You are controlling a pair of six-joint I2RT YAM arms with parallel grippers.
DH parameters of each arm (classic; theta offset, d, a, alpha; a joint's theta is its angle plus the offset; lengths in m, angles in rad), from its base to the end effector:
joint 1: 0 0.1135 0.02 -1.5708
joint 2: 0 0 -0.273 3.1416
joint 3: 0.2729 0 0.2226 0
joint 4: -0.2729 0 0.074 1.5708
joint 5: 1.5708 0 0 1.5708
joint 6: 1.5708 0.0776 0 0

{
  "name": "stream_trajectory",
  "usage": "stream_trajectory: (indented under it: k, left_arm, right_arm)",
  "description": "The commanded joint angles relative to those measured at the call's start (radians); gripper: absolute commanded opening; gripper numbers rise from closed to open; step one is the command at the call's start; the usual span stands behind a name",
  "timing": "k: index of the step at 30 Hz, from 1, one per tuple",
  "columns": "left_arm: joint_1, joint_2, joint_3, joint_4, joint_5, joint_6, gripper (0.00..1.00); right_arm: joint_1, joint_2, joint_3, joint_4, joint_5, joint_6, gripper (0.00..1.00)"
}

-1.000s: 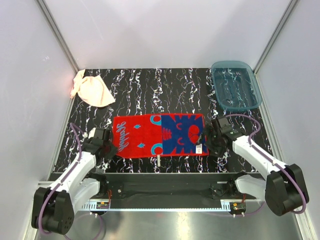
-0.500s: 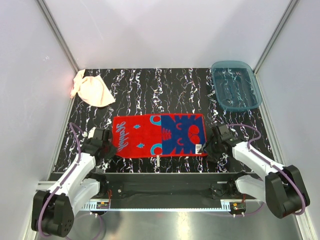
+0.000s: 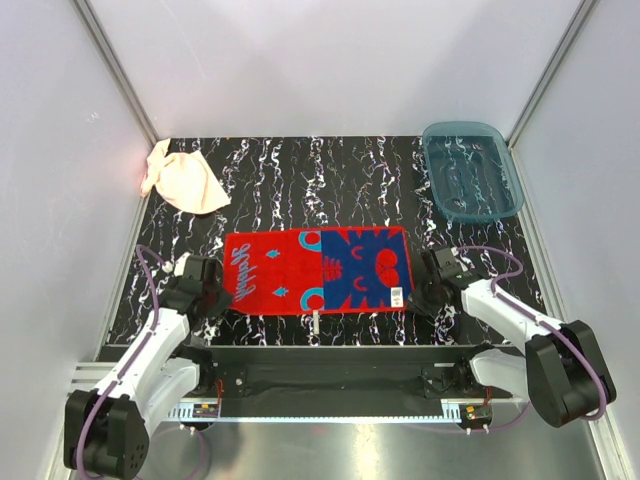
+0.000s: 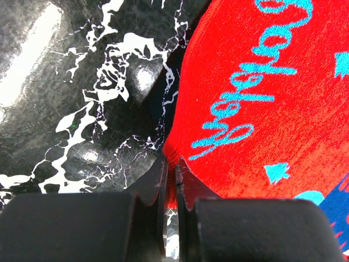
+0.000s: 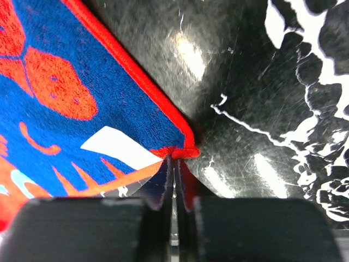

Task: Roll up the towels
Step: Fold the towel

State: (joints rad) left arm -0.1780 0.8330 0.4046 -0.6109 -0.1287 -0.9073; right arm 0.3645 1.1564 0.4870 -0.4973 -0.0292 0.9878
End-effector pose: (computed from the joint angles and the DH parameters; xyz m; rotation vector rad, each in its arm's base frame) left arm 0.1325 -0.0137 0.1509 -0.9746 2.4248 -0.2231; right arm 0.1627 0.0645 0.1381 0.8561 2.6849 0.3933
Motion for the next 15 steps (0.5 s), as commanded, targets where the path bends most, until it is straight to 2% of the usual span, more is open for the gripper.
stream_trajectory:
  k: [1,8,11,15]
  left_arm:
    - [0.014,-0.002,0.046,0.014,-0.014,0.025,0.03]
    - [0.02,-0.026,0.098,-0.023,-0.011,0.041,0.0]
    - [0.02,-0.035,0.138,-0.046,-0.009,0.048,0.0]
    - [0.02,0.017,0.197,-0.036,0.021,0.059,0.0]
  right_arm:
    - [-0.002,0.006,0.044,-0.014,0.087,-0.009,0.0]
    - [-0.001,-0.06,0.071,-0.085,0.104,-0.047,0.0]
    - [-0.002,-0.107,0.128,-0.126,0.124,-0.084,0.0]
    - [-0.002,-0.035,0.304,-0.173,0.104,-0.138,0.0]
